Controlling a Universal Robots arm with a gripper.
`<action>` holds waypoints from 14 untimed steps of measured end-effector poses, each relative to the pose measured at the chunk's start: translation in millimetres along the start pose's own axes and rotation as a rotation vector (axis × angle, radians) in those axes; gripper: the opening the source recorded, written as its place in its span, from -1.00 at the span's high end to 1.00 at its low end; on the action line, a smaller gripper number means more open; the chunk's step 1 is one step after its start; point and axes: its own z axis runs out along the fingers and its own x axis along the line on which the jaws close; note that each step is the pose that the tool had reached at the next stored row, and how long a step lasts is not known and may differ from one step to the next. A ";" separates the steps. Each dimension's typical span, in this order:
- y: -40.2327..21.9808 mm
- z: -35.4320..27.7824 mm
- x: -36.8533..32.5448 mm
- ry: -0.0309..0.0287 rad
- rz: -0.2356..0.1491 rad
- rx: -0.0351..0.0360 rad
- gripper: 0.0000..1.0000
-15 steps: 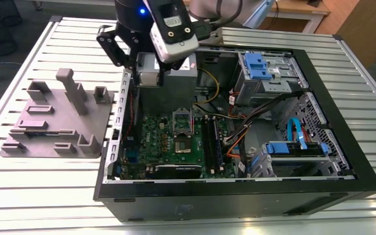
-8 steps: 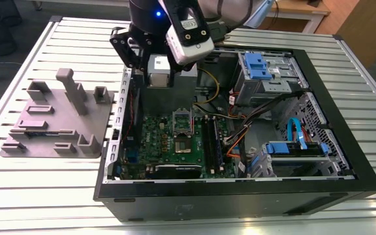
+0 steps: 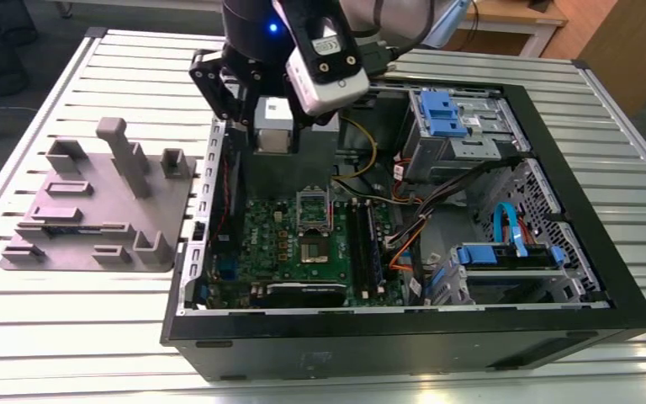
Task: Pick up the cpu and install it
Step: 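Pick up the cpu and move it towards the insertion slot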
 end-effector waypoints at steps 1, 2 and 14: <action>-0.6 0.2 -0.3 0.0000 0.000 0.0000 0.05; -1.1 0.5 -0.8 -0.0001 0.000 -0.0001 0.05; -3.5 5.1 -19.0 -0.0001 0.000 -0.0001 0.05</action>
